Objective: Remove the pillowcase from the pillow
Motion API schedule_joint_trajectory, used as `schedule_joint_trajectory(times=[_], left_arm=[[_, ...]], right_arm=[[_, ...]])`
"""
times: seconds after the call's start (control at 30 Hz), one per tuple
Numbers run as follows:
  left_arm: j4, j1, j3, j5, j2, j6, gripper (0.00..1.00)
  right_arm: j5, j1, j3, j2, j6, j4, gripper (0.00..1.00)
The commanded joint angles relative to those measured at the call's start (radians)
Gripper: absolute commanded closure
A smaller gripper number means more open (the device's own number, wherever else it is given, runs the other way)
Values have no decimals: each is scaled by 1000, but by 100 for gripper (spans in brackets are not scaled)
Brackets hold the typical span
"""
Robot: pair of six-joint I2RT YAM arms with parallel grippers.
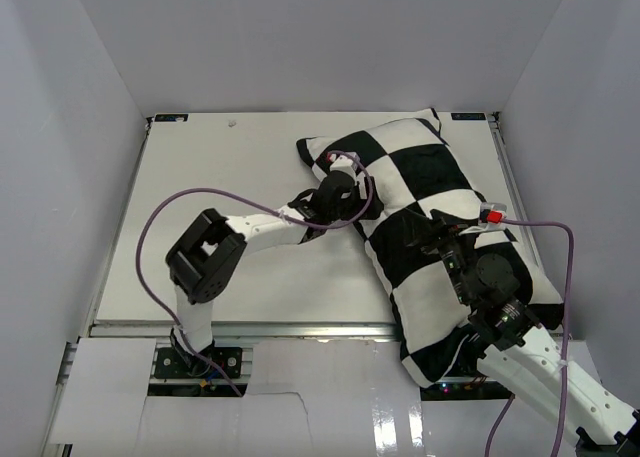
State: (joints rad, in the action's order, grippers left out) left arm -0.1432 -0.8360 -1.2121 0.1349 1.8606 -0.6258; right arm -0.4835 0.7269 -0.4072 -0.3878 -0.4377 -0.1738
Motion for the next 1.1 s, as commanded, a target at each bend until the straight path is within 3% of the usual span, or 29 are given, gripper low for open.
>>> schedule_joint_trajectory(times=[0.0, 0.07, 0.13, 0.17, 0.27, 0.37, 0.63, 0.83, 1.07], left_arm=[[43, 26, -142, -75, 129, -25, 8], [71, 55, -228, -100, 208, -46, 36], [120, 87, -228, -48, 209, -99, 92], [113, 97, -192, -23, 186, -107, 100], [-1, 120, 18, 108, -15, -114, 100], [-9, 121, 101, 213, -230, -63, 100], [59, 115, 134, 292, -610, 28, 100], [48, 113, 102, 252, -603, 78, 100], [56, 113, 167, 394, -561, 46, 100]], right_arm=[[-43, 2, -10, -9, 11, -29, 10], [-40, 2, -12, -13, 20, -29, 10], [-36, 2, -10, -14, 25, -32, 10], [-36, 2, -10, -14, 27, -33, 10], [-17, 2, -12, -28, 33, -38, 9], [48, 2, -27, -72, 47, -58, 9], [163, 2, -97, -215, 73, -41, 9], [262, 2, -127, -230, 126, -39, 7], [528, 3, -272, -369, 174, 11, 4]])
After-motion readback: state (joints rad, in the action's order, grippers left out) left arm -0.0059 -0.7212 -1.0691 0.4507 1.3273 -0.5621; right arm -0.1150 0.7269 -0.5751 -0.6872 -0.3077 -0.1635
